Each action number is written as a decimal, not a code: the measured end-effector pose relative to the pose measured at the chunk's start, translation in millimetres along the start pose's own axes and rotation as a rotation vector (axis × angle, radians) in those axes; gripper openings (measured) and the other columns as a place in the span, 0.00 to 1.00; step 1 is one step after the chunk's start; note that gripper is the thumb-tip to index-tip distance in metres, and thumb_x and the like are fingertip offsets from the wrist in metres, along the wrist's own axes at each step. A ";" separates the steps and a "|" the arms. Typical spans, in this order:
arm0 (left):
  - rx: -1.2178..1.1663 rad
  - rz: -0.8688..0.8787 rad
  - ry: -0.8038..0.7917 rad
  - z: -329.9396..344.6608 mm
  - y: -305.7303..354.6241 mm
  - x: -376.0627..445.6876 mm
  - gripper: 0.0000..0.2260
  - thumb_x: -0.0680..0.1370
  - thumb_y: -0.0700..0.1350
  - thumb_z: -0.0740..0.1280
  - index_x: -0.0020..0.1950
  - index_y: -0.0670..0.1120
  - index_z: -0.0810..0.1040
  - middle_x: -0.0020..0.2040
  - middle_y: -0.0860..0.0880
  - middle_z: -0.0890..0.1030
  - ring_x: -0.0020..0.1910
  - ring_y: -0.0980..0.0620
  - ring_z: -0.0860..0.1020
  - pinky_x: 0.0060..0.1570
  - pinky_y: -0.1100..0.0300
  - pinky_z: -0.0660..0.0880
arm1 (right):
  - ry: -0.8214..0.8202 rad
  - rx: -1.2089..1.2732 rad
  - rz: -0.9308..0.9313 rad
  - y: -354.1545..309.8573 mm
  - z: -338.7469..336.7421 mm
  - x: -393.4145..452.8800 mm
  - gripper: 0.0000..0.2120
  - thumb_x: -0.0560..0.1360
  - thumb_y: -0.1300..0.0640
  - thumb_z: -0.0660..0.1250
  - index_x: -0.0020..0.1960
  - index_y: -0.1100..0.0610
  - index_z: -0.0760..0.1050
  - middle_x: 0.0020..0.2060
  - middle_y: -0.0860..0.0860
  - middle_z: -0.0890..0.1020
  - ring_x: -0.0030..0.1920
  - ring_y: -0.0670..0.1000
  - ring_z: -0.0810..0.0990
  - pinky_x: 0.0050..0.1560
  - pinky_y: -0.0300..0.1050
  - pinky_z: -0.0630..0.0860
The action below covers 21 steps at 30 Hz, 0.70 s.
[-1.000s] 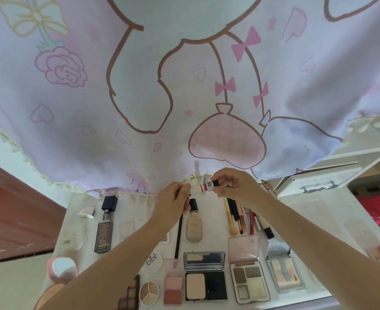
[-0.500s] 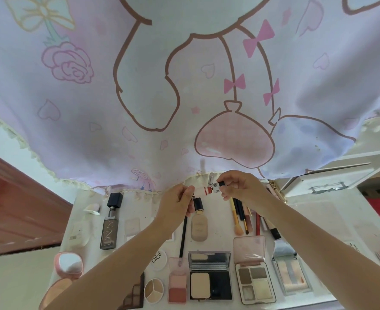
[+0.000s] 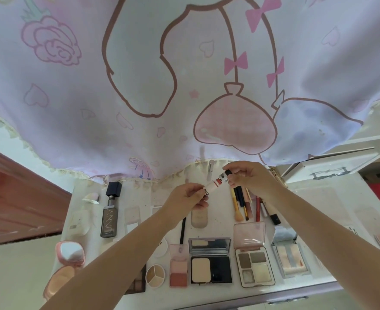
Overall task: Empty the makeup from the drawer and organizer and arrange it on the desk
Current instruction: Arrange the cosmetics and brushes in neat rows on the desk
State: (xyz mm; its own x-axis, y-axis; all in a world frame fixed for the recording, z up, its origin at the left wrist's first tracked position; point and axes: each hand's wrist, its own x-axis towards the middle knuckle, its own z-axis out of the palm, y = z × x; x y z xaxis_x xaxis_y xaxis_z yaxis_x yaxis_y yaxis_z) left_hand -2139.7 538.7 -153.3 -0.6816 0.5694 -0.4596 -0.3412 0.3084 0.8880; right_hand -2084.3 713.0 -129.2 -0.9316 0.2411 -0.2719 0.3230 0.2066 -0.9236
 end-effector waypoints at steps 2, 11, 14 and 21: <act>0.039 0.005 -0.067 -1.2 0.8 0.6 0.07 0.79 0.35 0.59 0.54 0.41 0.74 0.39 0.47 0.78 0.29 0.63 0.79 0.37 0.71 0.78 | -0.003 -0.023 0.017 1.0 -3.0 -1.0 0.10 0.74 0.67 0.64 0.53 0.57 0.77 0.36 0.47 0.79 0.32 0.40 0.80 0.39 0.29 0.77; 0.099 0.027 -0.046 -4.4 -1.4 6.0 0.09 0.78 0.34 0.60 0.57 0.36 0.75 0.40 0.47 0.79 0.30 0.62 0.80 0.39 0.69 0.78 | 0.071 -0.024 0.057 3.4 -8.9 -2.0 0.08 0.75 0.63 0.63 0.53 0.59 0.77 0.33 0.48 0.78 0.32 0.45 0.76 0.36 0.29 0.76; 0.123 0.025 -0.035 -5.4 -2.5 5.3 0.09 0.77 0.35 0.61 0.56 0.38 0.75 0.40 0.47 0.79 0.30 0.62 0.80 0.39 0.69 0.79 | 0.076 -0.068 0.059 3.9 -9.9 -3.0 0.08 0.75 0.61 0.63 0.54 0.57 0.77 0.34 0.46 0.78 0.30 0.41 0.77 0.40 0.29 0.76; 0.109 0.028 -0.016 -4.6 -3.0 4.5 0.08 0.77 0.35 0.62 0.55 0.39 0.75 0.40 0.48 0.79 0.30 0.62 0.80 0.39 0.70 0.78 | 0.061 -0.192 -0.026 2.4 -0.7 -4.0 0.12 0.75 0.61 0.63 0.58 0.57 0.76 0.42 0.49 0.81 0.29 0.31 0.77 0.40 0.20 0.71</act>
State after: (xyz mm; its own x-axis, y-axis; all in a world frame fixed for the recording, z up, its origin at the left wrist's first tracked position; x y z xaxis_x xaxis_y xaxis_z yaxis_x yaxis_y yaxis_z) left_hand -2144.7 536.9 -158.0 -0.6794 0.5904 -0.4357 -0.2491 0.3730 0.8938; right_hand -2079.7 713.2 -130.1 -0.9303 0.2889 -0.2261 0.3300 0.3896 -0.8599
